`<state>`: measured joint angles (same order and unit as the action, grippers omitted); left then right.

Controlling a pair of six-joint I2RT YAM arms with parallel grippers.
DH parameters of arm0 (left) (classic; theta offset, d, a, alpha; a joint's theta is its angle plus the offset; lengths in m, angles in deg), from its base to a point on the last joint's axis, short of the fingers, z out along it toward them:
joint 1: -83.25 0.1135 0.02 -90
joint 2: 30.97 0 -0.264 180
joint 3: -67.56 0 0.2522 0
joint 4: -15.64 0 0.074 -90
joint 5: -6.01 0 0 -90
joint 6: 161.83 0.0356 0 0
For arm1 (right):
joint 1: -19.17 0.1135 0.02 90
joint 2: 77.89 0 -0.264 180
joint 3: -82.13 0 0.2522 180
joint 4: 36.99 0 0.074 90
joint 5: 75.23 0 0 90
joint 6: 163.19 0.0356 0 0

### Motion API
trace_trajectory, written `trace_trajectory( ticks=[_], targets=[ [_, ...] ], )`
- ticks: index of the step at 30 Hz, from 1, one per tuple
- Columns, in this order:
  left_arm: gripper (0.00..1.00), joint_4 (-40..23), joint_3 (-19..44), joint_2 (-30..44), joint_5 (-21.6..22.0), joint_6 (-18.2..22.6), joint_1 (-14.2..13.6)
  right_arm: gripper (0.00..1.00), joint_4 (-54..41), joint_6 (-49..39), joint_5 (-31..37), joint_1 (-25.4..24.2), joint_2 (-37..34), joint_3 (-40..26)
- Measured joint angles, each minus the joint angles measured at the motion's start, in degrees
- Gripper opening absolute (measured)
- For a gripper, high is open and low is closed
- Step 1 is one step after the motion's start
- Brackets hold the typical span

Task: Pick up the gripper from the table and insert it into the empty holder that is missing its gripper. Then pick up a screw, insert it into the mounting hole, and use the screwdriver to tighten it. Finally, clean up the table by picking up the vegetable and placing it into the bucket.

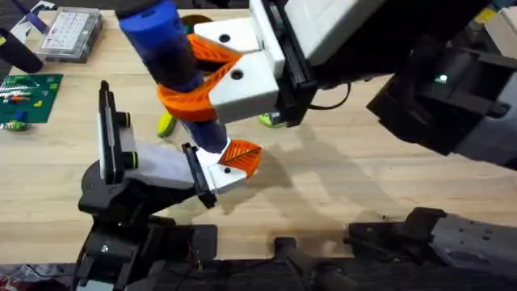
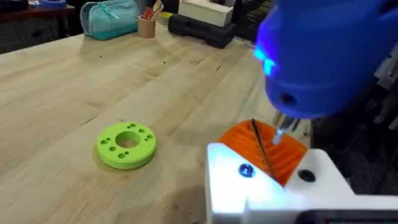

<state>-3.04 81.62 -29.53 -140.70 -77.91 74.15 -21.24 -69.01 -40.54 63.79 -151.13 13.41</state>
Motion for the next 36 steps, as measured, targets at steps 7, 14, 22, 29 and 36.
trace_trajectory(
  ticks=[7,14,22,29,36],
  targets=[
    [0.009,0.0,0.0,0.0,0.0,0.0,0.0,0.026,1.0,-0.4,0.5,0.0,-2.4,0.1],
    [0.009,0.0,0.0,0.0,0.0,0.0,0.0,0.026,1.4,-0.4,0.6,0.0,-3.0,0.1],
    [0.009,0.0,0.0,0.0,0.0,0.0,0.0,0.026,1.3,-0.4,0.7,0.0,-3.0,0.1],
    [0.009,0.0,0.0,0.0,0.0,0.0,0.0,0.026,1.2,-0.4,0.7,0.0,-3.0,0.1],
    [0.009,0.0,0.0,0.0,0.0,0.0,0.0,0.026,1.2,-0.4,0.7,0.0,-3.0,0.3]
  ],
)
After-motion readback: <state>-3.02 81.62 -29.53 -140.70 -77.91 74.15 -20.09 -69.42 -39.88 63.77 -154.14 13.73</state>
